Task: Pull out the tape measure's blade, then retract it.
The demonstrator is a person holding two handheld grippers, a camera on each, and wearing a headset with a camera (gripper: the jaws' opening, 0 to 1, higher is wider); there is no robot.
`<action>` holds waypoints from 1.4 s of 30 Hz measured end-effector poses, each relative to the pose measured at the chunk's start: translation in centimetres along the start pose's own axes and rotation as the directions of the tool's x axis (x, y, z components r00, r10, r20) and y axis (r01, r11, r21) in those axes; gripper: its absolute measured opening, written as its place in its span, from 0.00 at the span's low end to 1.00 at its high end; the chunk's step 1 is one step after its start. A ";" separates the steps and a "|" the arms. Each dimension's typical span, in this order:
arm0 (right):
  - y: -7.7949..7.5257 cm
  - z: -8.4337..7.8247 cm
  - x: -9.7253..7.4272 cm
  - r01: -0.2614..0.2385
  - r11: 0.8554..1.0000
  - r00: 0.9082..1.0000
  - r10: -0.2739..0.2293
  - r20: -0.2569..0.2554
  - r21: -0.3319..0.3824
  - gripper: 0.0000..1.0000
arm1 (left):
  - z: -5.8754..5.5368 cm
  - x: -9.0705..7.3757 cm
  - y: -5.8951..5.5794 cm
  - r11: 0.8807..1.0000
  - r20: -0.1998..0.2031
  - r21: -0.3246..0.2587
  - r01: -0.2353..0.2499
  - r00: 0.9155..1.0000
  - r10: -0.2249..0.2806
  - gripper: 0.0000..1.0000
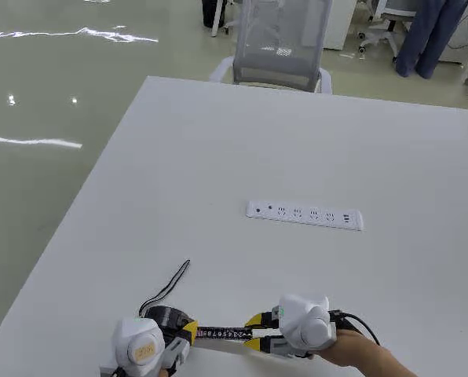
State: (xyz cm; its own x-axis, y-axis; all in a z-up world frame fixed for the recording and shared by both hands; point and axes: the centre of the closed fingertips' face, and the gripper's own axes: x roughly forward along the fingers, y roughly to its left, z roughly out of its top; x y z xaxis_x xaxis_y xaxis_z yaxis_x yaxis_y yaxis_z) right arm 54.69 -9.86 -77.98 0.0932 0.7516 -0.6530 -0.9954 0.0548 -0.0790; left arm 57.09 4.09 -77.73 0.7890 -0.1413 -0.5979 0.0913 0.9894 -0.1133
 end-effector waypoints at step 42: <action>0.1 0.8 1.0 -0.008 1.000 1.000 0.008 0.006 0.000 0.14 | 0.1 -0.1 0.1 1.000 -0.003 -0.012 0.015 1.000 -0.015 0.60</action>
State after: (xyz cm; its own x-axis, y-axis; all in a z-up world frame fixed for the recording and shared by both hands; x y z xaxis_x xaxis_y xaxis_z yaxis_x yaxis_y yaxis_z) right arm 54.68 -8.56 -78.05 0.0852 0.7557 -0.6493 -0.9961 0.0486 -0.0742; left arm 57.08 4.23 -77.63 0.7860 -0.1564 -0.5982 0.0959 0.9866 -0.1320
